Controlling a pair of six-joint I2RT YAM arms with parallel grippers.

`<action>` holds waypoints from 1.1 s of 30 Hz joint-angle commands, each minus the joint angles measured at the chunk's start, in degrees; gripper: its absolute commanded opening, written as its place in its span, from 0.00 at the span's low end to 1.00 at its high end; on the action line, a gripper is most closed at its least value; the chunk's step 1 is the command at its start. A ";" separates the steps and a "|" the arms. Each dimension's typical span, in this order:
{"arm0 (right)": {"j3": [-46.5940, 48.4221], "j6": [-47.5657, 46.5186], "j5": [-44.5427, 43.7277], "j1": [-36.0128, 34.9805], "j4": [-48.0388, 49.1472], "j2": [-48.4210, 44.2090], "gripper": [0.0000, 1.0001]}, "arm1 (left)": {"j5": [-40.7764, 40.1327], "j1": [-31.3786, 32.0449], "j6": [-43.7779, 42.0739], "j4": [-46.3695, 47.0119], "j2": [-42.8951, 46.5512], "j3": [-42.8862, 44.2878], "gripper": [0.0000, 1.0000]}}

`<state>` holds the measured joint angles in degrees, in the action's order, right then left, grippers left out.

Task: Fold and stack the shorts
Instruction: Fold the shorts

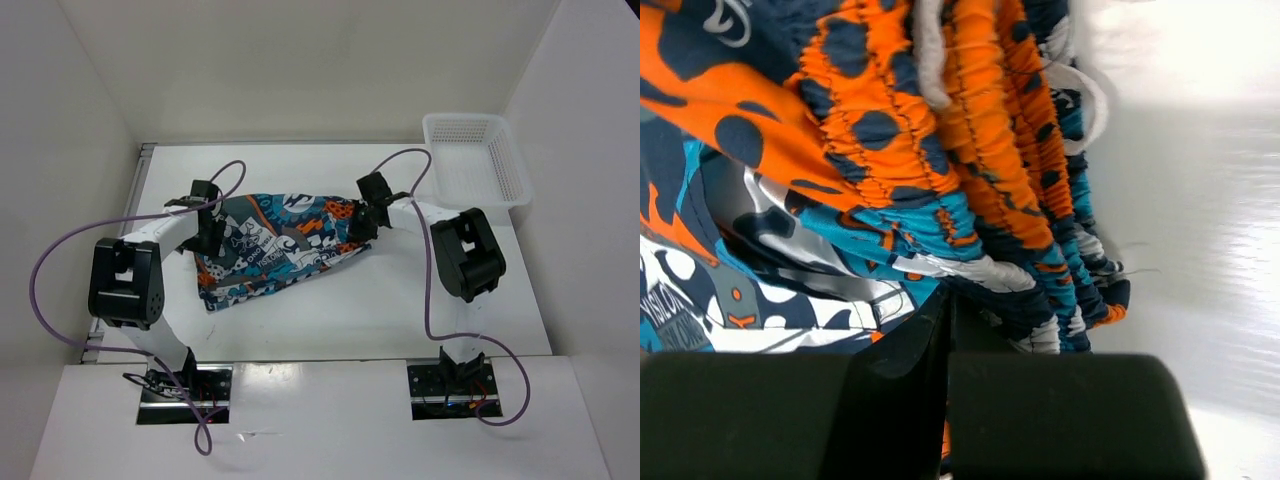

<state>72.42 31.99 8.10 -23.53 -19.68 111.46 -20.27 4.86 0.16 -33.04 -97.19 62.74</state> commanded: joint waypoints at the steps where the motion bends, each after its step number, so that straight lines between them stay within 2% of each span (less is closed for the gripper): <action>1: -0.62 0.27 -2.65 1.64 2.19 -2.29 0.00 | -1.53 -1.70 -0.16 1.05 0.86 -0.34 0.76; 2: -0.62 0.27 -2.13 2.17 2.19 -3.17 0.09 | -0.22 -1.70 -0.16 1.04 1.38 -0.34 0.76; 5: -1.40 0.18 -3.08 2.17 2.72 -10.88 0.52 | 3.20 -1.70 -0.16 -2.02 3.39 1.05 0.76; 8: -6.04 4.30 -7.90 2.17 2.72 -16.69 0.75 | 4.27 -1.70 -0.16 -2.73 5.77 1.95 0.76; 10: -8.86 6.67 -9.76 2.17 3.25 -20.83 0.84 | 3.75 -1.70 -0.16 -2.73 6.31 3.43 0.77; 12: -10.90 6.68 -11.08 3.74 4.04 -20.84 0.94 | 2.53 -1.70 -0.16 -0.90 7.10 4.22 0.79; 17: -10.11 6.68 -11.09 6.39 3.59 -15.05 1.00 | 1.12 -2.23 -0.16 2.52 1.06 11.94 0.81; 21: -8.97 7.83 -7.23 7.44 4.83 -10.22 1.00 | 0.58 -2.23 -0.16 4.20 -5.54 18.02 0.84; 24: -8.97 8.35 -3.71 7.45 7.90 -7.67 1.00 | 3.47 -2.93 -0.16 4.73 -9.51 19.53 0.85; 26: -8.97 8.88 -3.18 7.45 8.60 -6.79 0.96 | 4.98 -3.63 -0.16 6.39 -10.57 20.05 0.88; 28: -8.97 8.88 -3.18 7.45 9.14 -5.90 0.90 | 4.98 -4.15 -0.16 7.72 -12.40 20.92 0.89; 29: -8.97 9.40 -2.65 7.45 9.14 -5.21 0.80 | 4.98 -4.16 -0.16 7.72 -13.11 22.24 0.89; 31: -8.97 9.41 -2.03 7.45 9.14 -4.50 0.67 | 5.68 -4.69 -0.16 7.72 -15.30 23.48 0.89; 32: -8.97 9.41 -2.03 7.97 9.14 -3.80 0.50 | 4.29 -4.69 -0.16 7.72 -16.10 24.00 0.87; 33: -8.97 10.02 -2.03 7.97 9.14 -3.18 0.43 | 4.28 -5.30 -0.16 7.72 -16.97 24.79 0.82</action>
<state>63.33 40.69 5.32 -15.90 -12.51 106.15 -16.14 0.51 0.19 -27.88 -112.51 83.94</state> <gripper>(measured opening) 0.470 0.836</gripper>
